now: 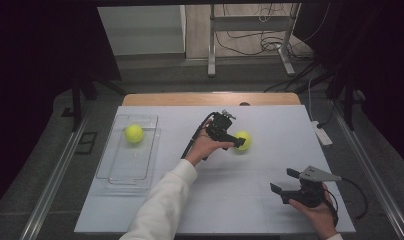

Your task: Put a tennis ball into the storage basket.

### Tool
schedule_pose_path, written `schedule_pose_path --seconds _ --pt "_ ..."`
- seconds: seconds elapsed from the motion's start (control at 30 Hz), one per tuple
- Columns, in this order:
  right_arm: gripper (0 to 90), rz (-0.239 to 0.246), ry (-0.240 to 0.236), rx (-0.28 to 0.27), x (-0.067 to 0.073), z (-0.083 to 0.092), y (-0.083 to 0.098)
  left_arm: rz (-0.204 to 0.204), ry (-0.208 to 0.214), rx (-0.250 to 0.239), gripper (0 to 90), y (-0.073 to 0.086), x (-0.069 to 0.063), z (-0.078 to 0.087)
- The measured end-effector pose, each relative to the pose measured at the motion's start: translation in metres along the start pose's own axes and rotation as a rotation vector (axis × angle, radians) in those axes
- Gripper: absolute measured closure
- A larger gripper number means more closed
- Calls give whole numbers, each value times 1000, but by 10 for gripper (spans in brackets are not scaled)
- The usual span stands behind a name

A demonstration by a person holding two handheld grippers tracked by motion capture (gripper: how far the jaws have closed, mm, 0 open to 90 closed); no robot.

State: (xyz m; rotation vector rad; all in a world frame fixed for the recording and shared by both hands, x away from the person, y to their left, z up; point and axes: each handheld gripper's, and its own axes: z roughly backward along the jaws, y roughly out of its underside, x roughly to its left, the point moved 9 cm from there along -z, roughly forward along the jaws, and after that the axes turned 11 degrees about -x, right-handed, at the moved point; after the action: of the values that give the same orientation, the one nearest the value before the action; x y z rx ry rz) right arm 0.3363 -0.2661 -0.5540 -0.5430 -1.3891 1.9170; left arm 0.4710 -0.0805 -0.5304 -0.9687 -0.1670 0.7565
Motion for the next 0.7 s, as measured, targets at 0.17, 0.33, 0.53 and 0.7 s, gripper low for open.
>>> schedule_pose_path --seconds 0.17,0.33,0.53,0.7 --pt "128 -1 0 -2 0 0 0 0 0 11 124 0 0 -6" --pt "127 2 0 1 0 0 0 -1 6 16 124 0 -2 -12" --pt "127 -1 1 0 0 1 0 3 5 25 124 2 -1 -18" --pt "128 -2 1 -2 0 1 0 8 8 32 124 2 -1 -22"
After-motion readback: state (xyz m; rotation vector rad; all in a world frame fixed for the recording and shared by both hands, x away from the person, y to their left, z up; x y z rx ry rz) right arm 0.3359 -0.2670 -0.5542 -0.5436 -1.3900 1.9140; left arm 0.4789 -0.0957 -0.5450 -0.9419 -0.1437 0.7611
